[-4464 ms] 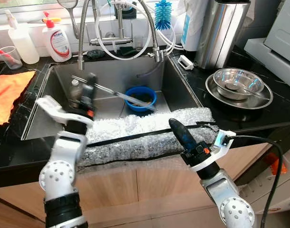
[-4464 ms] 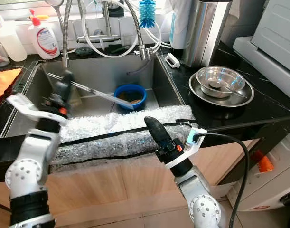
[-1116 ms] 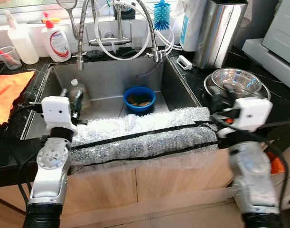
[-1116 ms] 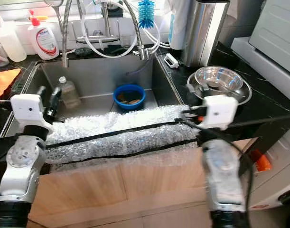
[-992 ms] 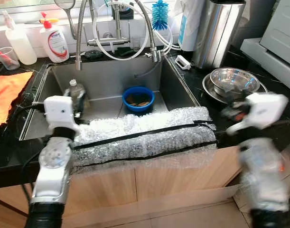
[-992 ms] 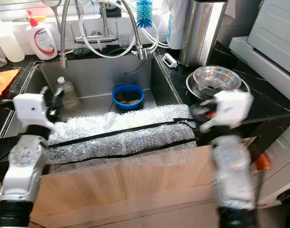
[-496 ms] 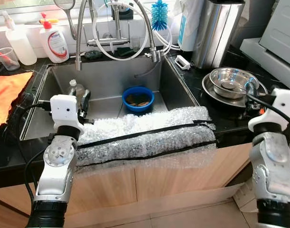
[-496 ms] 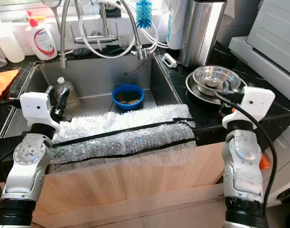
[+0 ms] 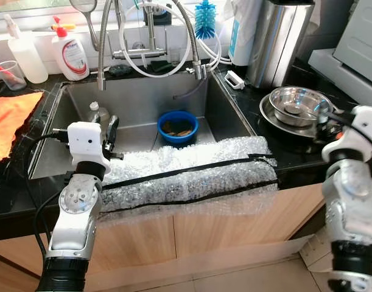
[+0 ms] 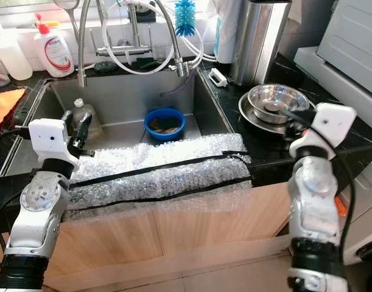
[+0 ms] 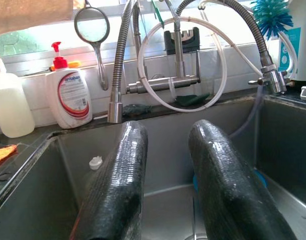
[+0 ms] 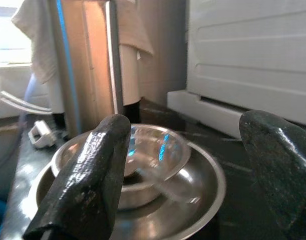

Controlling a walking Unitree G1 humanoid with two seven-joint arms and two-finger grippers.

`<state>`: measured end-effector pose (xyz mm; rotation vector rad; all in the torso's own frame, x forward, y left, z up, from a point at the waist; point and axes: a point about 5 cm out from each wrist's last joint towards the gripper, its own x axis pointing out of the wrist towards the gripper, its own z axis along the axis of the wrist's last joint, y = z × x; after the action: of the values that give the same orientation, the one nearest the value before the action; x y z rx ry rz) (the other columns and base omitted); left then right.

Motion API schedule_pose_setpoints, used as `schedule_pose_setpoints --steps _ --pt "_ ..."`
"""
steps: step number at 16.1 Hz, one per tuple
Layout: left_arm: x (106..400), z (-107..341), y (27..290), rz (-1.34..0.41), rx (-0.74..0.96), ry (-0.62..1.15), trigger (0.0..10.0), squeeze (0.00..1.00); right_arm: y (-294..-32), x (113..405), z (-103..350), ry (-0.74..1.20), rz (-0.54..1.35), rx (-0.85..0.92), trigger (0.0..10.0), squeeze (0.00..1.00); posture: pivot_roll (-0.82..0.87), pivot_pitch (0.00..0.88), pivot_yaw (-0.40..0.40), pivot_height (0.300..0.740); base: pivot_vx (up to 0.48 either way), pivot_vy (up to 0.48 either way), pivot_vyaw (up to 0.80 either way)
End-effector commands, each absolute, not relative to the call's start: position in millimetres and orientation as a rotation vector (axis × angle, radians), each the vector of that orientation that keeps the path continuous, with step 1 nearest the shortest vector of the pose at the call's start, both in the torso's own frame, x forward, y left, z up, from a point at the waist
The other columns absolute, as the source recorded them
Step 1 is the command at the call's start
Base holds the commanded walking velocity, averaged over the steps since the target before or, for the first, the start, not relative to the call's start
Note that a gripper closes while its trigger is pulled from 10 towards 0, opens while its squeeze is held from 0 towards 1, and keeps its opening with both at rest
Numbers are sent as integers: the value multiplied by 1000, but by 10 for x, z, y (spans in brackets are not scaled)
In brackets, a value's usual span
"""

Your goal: Kitchen organization

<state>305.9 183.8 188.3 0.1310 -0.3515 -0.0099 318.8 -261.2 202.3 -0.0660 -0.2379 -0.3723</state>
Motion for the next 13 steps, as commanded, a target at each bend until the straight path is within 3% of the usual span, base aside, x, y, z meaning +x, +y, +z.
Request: schedule_pose_setpoints --steps 1,13 --pt "3048 1904 1812 -20 158 -355 10000 0 -2678 3207 1987 -205 -419 -31 10000 0 -12 0 16 740 0 0 0" --pt "3042 1912 1805 -22 174 -363 10000 0 -2557 3314 1846 -134 -438 101 10000 0 -8 0 24 740 0 0 0"
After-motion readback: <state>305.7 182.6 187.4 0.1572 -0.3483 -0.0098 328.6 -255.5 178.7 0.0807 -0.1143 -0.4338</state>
